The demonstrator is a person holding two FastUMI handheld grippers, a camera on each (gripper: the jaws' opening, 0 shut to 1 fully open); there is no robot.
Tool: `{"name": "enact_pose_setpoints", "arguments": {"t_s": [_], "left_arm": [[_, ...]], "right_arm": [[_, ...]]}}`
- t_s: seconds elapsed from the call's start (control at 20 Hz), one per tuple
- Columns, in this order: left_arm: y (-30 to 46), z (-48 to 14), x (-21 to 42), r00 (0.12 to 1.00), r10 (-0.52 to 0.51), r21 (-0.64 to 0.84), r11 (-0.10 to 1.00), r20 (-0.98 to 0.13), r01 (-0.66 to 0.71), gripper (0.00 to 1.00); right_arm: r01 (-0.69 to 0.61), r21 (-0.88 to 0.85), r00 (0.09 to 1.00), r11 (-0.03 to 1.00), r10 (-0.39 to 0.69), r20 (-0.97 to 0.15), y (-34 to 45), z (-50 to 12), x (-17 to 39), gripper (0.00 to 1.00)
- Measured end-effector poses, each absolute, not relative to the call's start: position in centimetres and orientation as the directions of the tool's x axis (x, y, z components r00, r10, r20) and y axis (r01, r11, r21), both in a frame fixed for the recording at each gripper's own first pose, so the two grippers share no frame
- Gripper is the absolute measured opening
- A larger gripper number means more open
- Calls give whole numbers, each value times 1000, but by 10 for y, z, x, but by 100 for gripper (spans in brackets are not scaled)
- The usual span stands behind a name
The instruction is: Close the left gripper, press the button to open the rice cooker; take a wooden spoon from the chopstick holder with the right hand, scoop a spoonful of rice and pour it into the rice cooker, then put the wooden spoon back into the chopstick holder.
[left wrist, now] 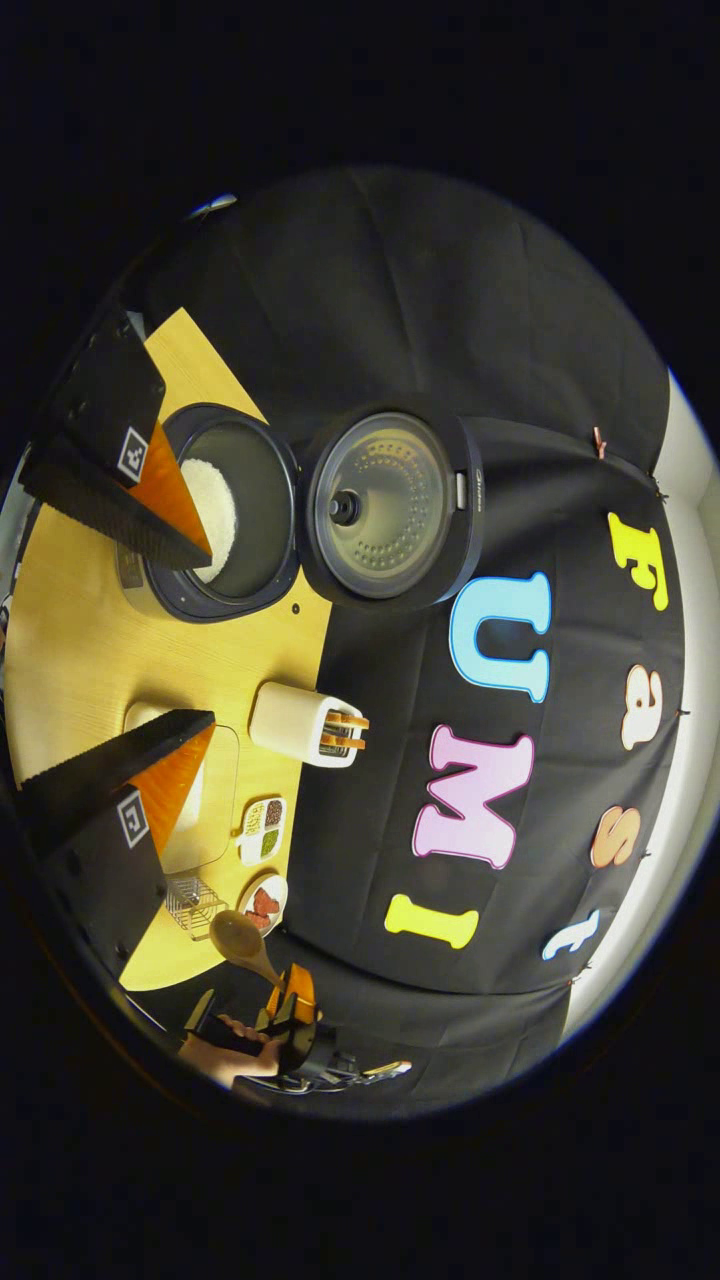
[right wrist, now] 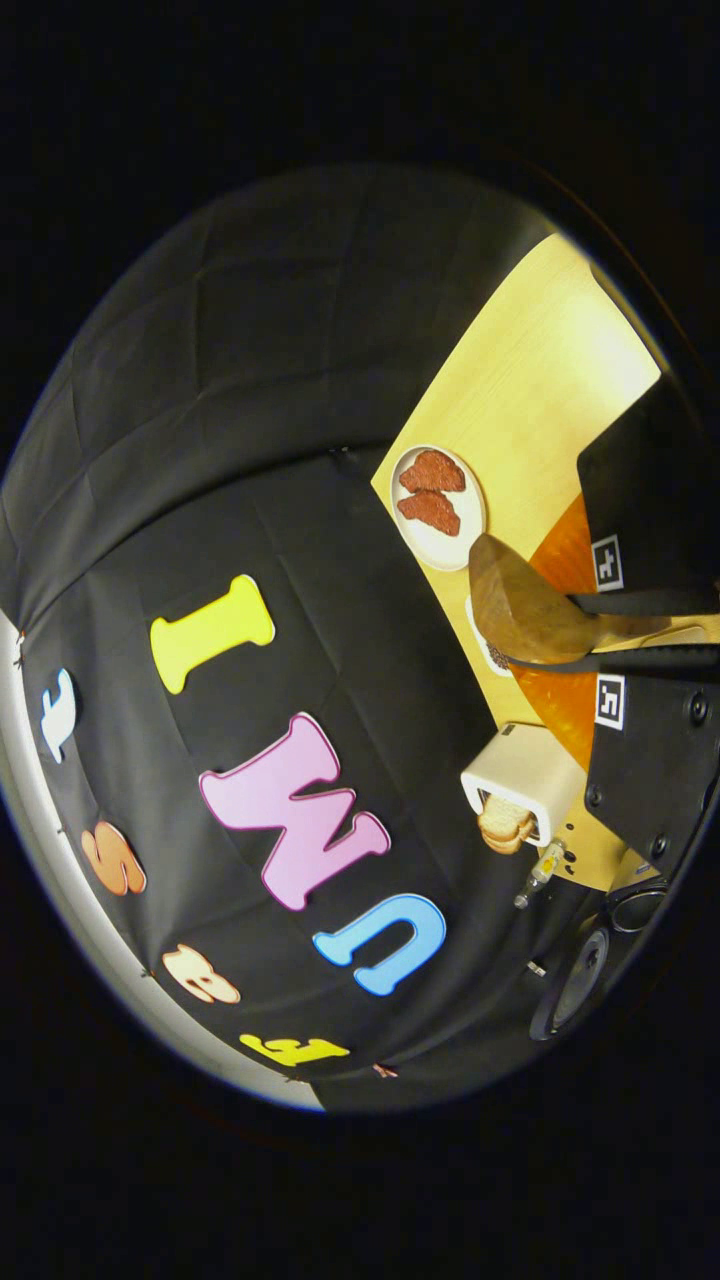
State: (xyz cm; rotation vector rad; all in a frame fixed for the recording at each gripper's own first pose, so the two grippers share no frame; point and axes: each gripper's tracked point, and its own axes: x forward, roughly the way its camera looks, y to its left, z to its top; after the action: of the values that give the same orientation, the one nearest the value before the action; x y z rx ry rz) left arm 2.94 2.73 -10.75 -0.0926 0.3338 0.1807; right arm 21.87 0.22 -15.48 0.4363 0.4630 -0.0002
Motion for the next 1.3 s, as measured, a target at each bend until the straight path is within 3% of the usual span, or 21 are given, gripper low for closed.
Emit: {"name": "enact_pose_setpoints", "arguments": {"t_s": [0.3, 0.65, 1.0, 1.1, 1.3], "left_arm": [[60, -129, 38, 935, 107, -26, 992, -338, -123, 95], [76, -155, 29, 924, 69, -144, 981, -377, -132, 96], [86, -191, 11, 898, 60, -142, 981, -436, -135, 92], [87, -200, 8, 896, 44, -166, 978, -442, -130, 96], [97, -217, 11, 881, 39, -207, 966, -471, -154, 95]], "right_arm": [[-25, 396, 891, 918, 200, -407, 78, -145, 201, 15], [-119, 337, 851, 934, 271, -451, 146, -199, 187, 15], [-85, 251, 873, 964, 193, -448, 153, -249, 204, 15], [-57, 239, 869, 969, 166, -467, 157, -267, 206, 15], [-50, 265, 827, 963, 189, -529, 187, -297, 195, 16]]}}
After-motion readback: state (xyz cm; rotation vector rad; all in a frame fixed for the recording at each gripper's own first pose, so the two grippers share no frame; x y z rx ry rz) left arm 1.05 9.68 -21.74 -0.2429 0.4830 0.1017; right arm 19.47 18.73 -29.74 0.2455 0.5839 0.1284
